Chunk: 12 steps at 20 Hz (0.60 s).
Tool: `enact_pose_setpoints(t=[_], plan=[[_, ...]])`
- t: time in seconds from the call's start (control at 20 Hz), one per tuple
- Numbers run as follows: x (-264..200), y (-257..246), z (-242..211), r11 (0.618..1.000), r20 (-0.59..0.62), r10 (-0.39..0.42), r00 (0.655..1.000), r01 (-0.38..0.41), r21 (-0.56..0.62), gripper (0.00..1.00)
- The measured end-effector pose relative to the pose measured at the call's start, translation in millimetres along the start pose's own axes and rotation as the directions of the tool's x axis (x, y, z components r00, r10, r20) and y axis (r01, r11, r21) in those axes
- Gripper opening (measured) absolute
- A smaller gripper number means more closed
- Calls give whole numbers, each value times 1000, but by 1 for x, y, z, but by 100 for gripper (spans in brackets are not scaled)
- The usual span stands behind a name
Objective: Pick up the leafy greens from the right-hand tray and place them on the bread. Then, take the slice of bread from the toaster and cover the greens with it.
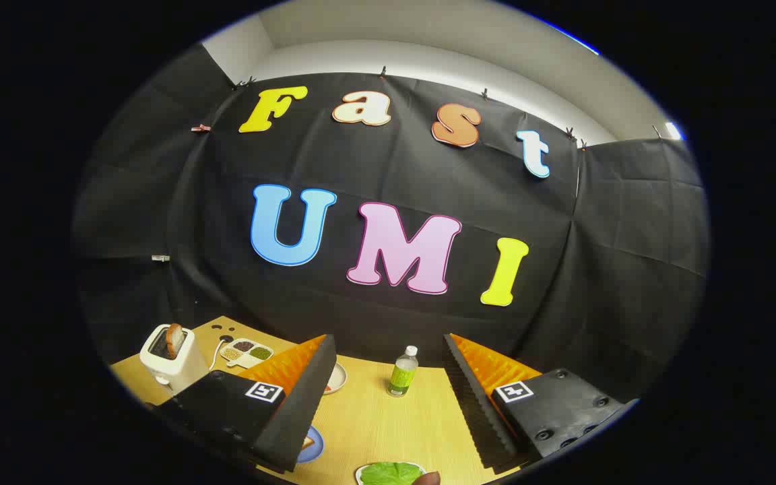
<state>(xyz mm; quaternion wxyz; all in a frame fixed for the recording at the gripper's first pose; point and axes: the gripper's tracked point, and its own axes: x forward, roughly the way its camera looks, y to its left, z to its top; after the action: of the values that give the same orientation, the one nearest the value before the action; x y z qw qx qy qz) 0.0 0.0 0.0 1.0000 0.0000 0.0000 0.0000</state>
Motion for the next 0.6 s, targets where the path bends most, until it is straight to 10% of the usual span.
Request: enact_pose_setpoints(t=[0.6], plan=[[-4,2,2,1000,-1,-1,1000,1,-3,98]])
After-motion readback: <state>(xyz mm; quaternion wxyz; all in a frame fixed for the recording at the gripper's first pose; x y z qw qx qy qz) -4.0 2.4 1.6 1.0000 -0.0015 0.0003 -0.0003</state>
